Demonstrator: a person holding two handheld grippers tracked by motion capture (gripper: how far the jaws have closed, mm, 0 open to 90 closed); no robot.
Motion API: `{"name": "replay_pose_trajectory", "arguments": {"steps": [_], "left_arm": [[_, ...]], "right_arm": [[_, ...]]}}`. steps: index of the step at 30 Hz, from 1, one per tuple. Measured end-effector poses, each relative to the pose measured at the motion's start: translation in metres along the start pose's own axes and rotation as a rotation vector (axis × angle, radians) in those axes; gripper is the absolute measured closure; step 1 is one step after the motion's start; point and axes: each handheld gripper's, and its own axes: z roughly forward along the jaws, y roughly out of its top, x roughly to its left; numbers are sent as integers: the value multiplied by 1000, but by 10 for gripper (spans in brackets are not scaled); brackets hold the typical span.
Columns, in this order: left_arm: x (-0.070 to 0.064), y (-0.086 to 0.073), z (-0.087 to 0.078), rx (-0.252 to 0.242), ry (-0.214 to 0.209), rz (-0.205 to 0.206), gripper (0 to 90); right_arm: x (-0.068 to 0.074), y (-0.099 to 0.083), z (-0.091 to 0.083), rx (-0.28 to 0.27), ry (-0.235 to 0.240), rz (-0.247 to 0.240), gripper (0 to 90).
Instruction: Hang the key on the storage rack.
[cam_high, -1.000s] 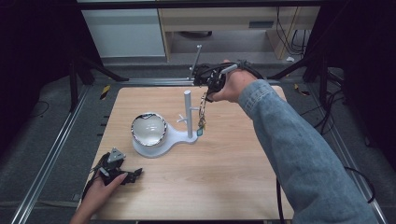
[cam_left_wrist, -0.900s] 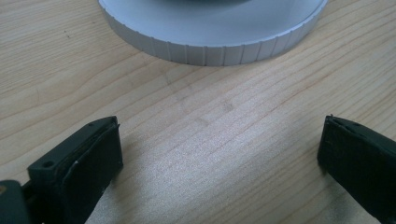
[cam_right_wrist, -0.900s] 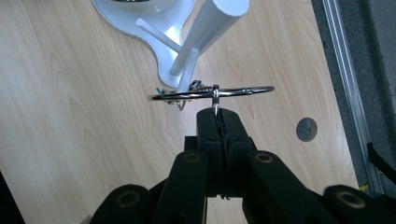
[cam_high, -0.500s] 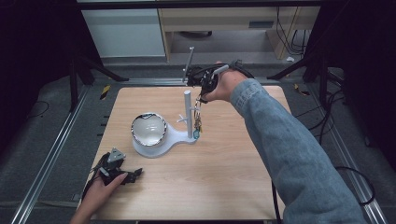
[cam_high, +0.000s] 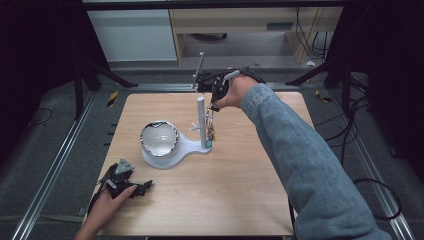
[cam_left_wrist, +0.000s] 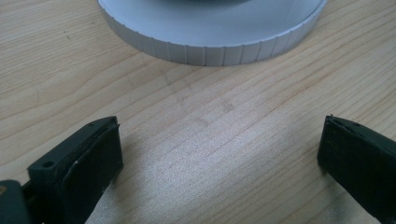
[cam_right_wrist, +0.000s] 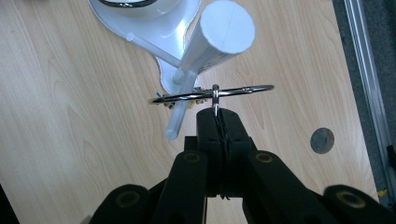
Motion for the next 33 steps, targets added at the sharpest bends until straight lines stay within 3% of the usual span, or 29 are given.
{"name": "replay_pose_trajectory", "arguments": {"steps": [19,33], "left_arm": [[0,0,0,0,0,0,0],[0,0,0,0,0,0,0]], "right_arm": [[-5,2,18,25,33,15,887],[-9,2,20,7,55,30,861]]}}
